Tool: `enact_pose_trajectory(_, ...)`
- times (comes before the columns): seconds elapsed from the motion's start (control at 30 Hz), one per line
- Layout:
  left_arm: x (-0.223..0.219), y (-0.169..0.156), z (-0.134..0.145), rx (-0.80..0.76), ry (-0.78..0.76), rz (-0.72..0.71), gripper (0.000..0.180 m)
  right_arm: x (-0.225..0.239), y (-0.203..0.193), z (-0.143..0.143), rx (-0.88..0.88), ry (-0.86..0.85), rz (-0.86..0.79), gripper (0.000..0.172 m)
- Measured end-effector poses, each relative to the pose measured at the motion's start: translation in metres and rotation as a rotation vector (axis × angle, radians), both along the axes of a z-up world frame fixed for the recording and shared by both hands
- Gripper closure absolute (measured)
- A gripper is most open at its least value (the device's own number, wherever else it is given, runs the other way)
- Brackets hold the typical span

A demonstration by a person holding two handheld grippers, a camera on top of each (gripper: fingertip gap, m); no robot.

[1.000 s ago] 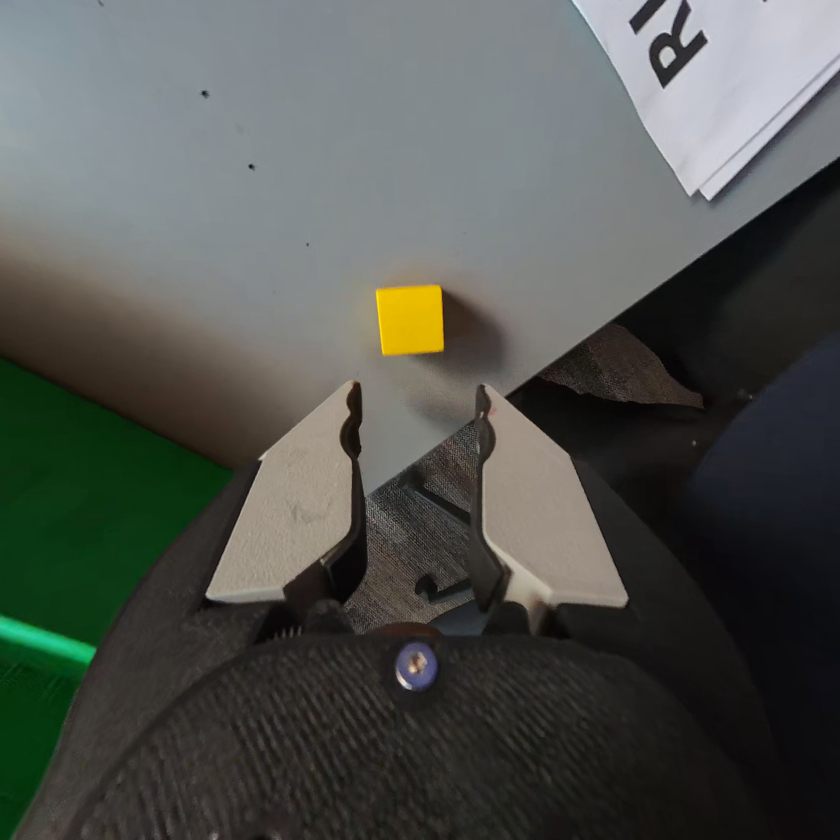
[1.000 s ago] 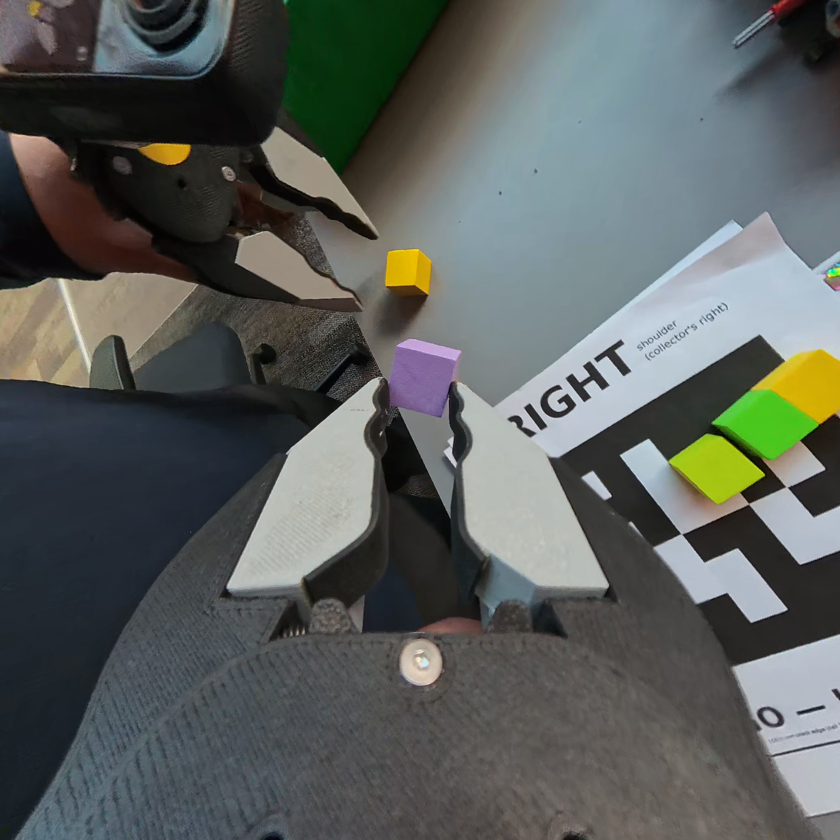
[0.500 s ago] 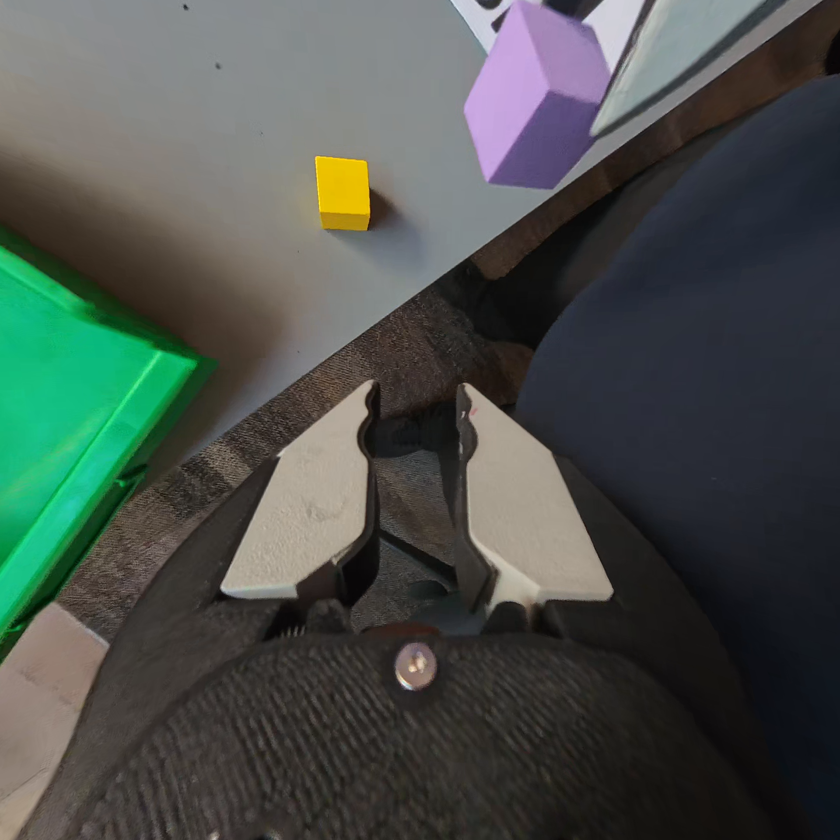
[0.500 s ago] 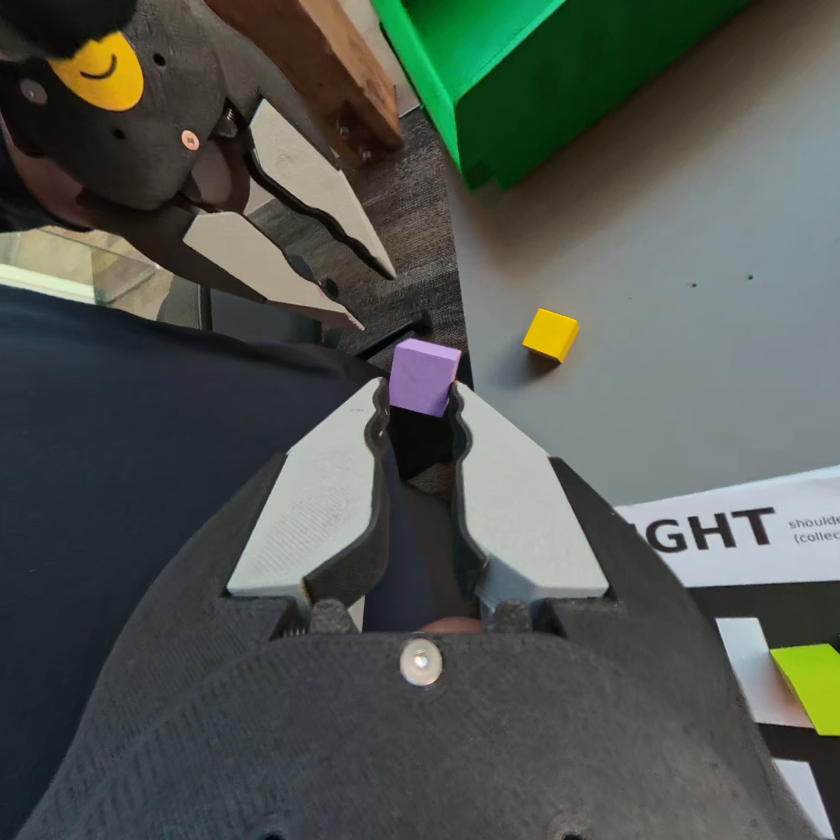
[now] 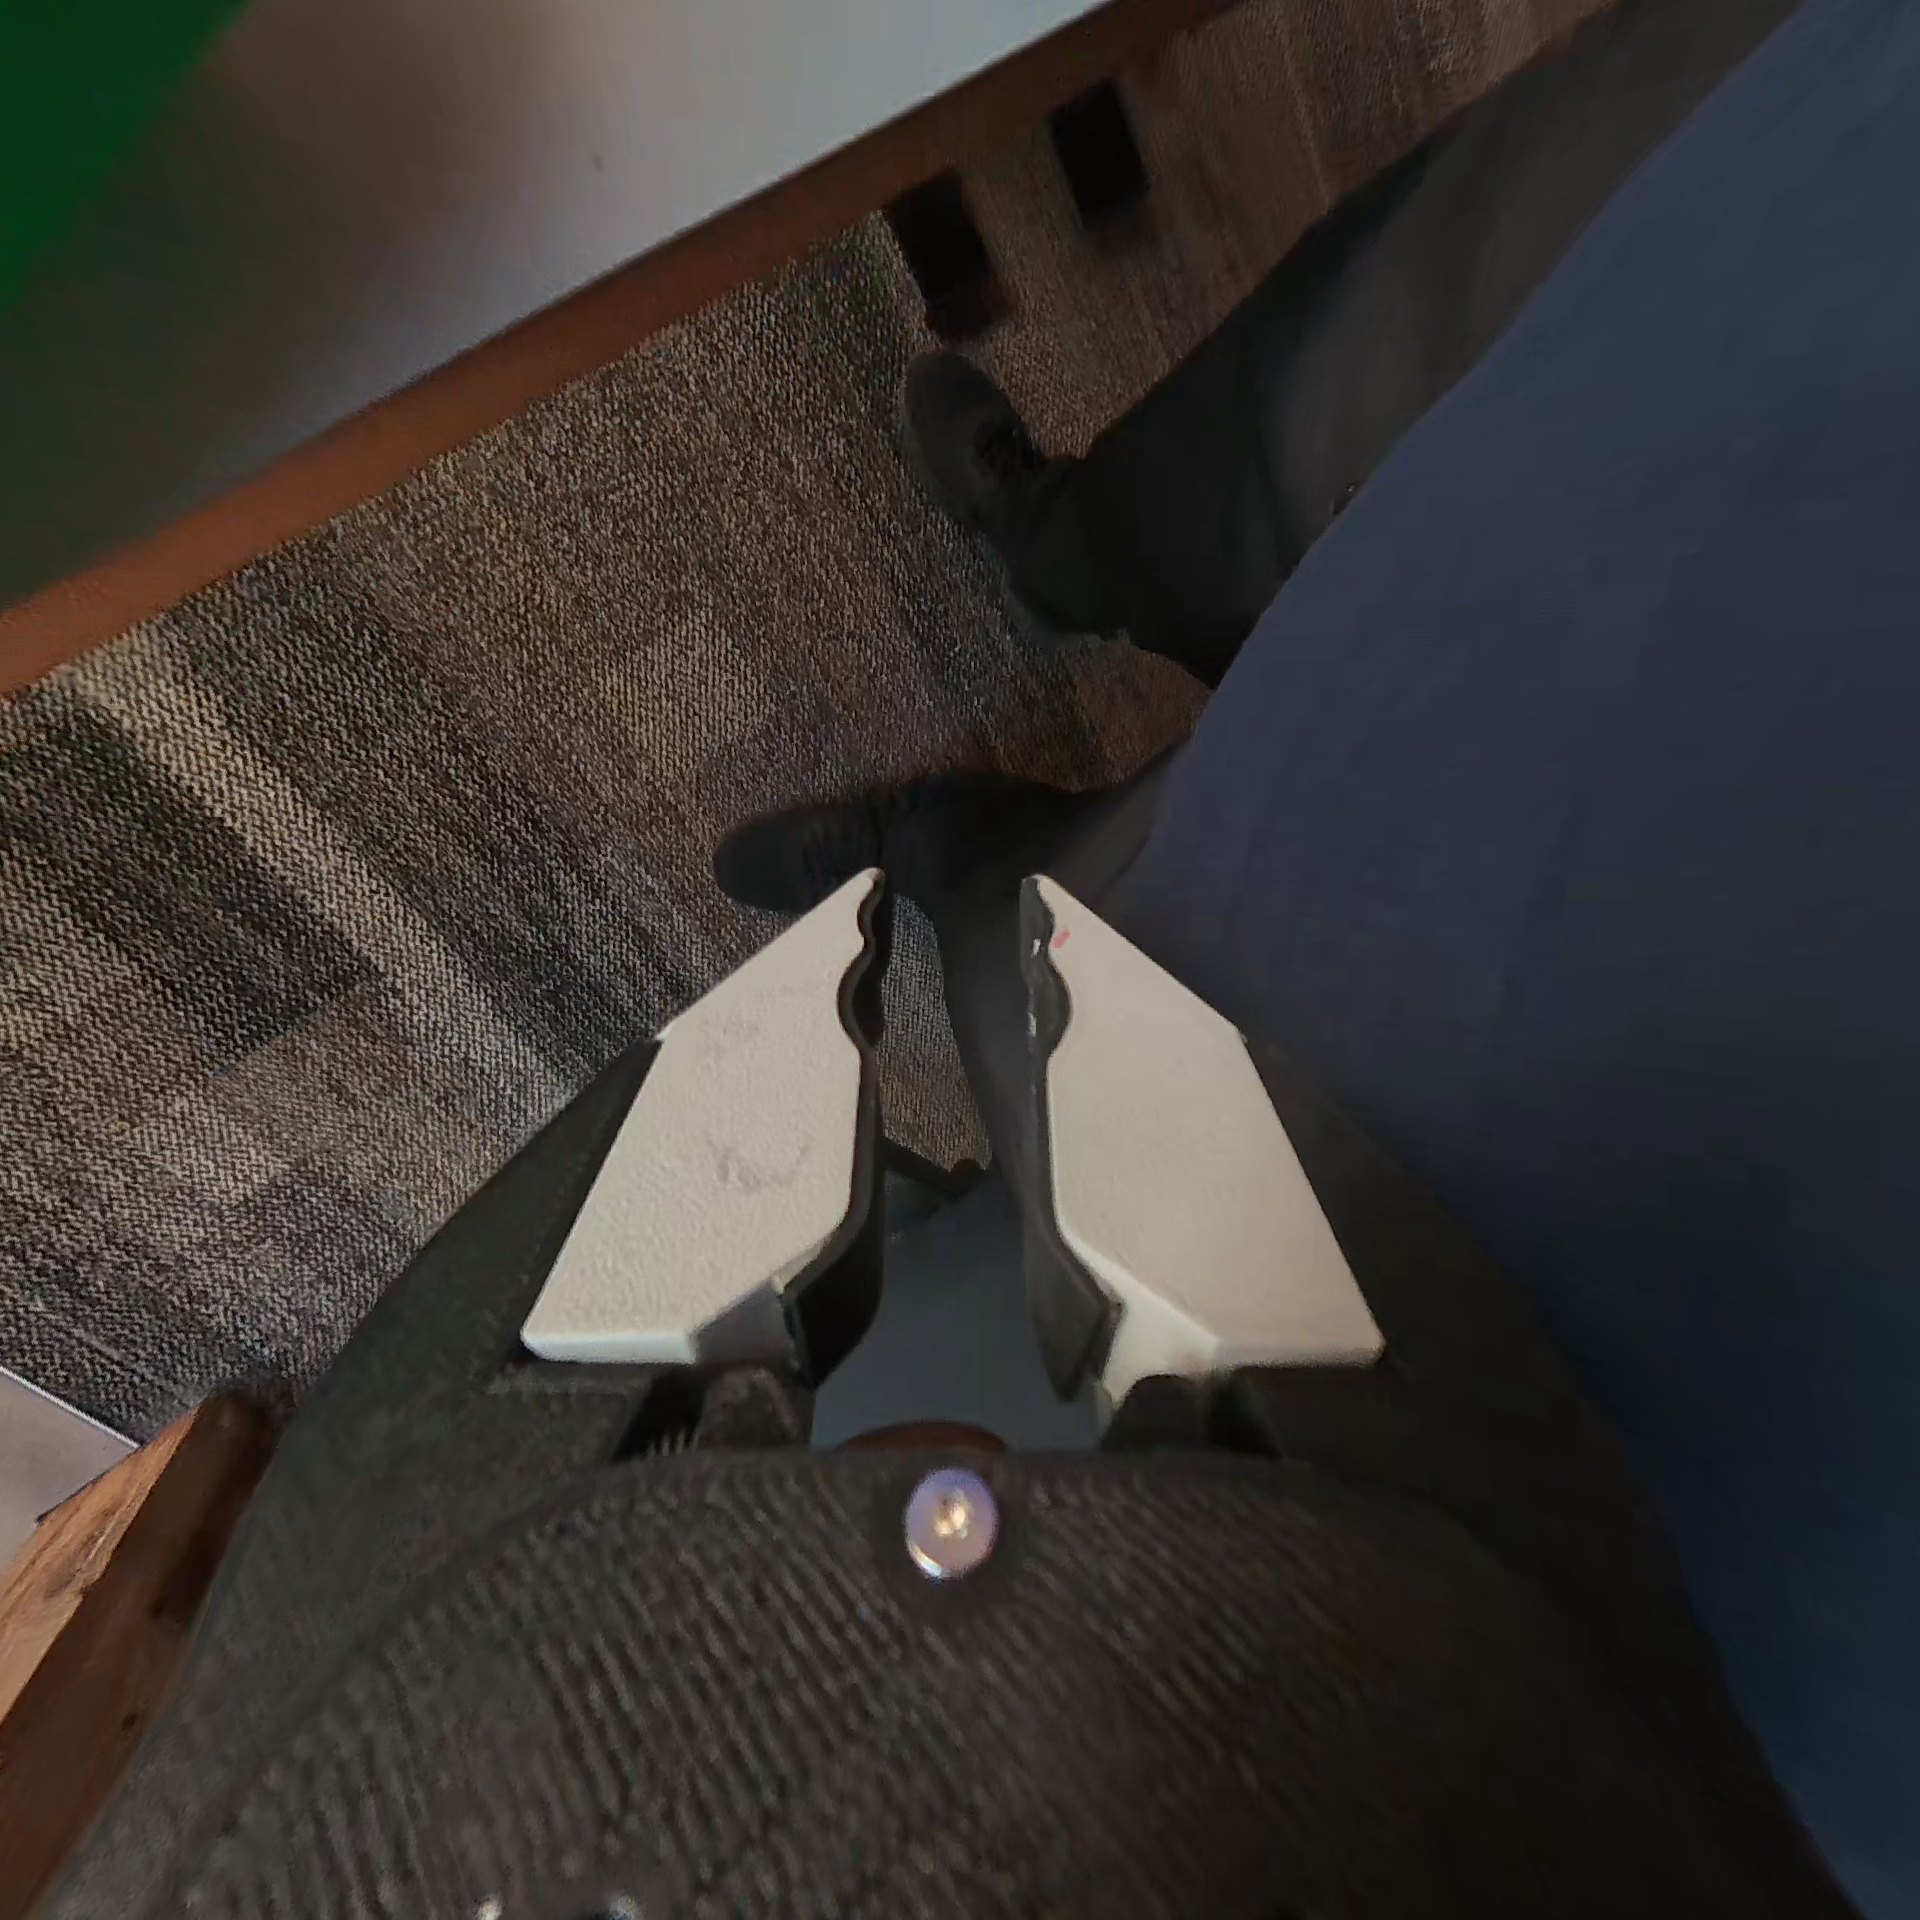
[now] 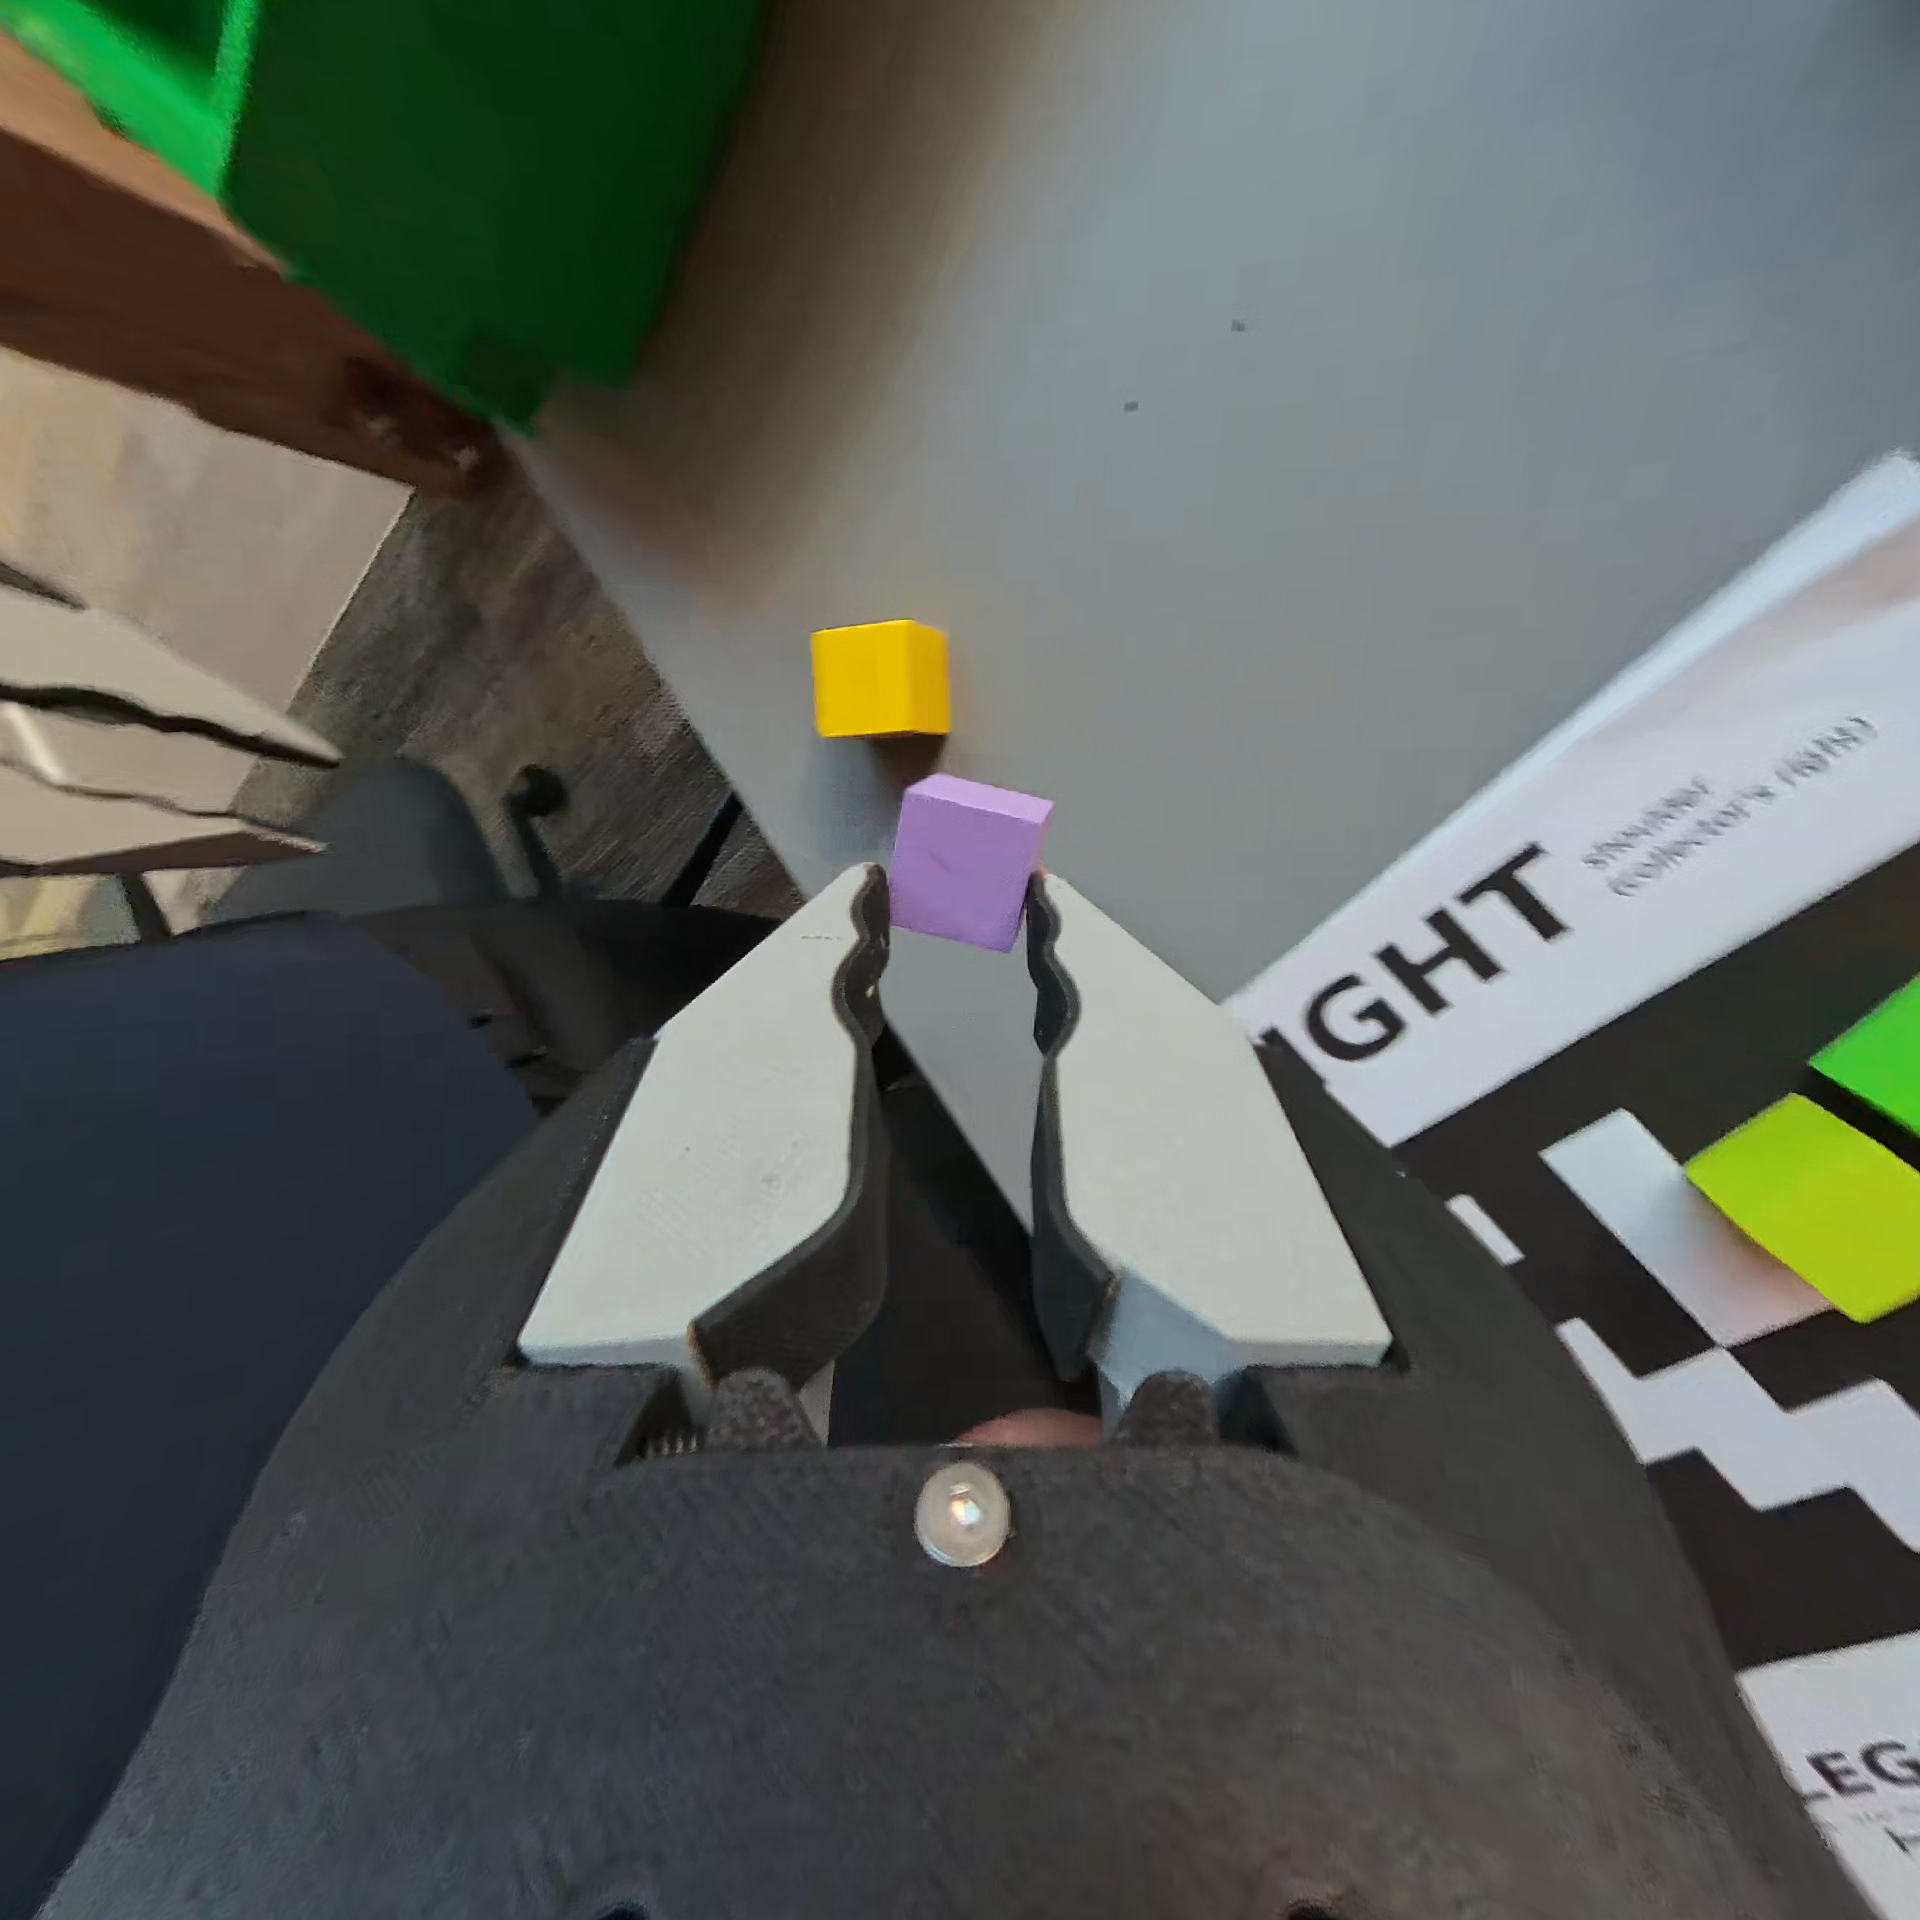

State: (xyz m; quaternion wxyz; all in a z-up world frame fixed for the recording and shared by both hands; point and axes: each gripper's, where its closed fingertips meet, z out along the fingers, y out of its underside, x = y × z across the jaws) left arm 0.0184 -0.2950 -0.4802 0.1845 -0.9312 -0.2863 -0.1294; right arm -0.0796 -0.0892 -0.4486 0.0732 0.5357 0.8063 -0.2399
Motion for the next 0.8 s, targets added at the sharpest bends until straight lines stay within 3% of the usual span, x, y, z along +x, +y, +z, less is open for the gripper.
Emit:
enact_pose_trajectory(0.27, 0.01, -0.034, -0.012, -0.064, -0.06, 0.055, 0.16, -0.031, 0.027, -0.031, 0.145, 0.015, 0.061, 0.147)
enact_pose_trajectory(0.47, 0.019, -0.056, -0.011, -0.167, -0.111, 0.151, 0.161, -0.037, 0.021, -0.042, 0.101, 0.049, 0.193, 0.138)
enact_pose_trajectory(0.67, 0.038, -0.08, -0.005, -0.247, -0.206, 0.317, 0.16, -0.05, 0.015, -0.012, -0.052, 0.173, 0.245, 0.13)
enact_pose_trajectory(0.8, 0.046, -0.095, -0.004, -0.281, -0.231, 0.406, 0.161, -0.045, -0.004, 0.012, -0.175, 0.207, 0.447, 0.13)
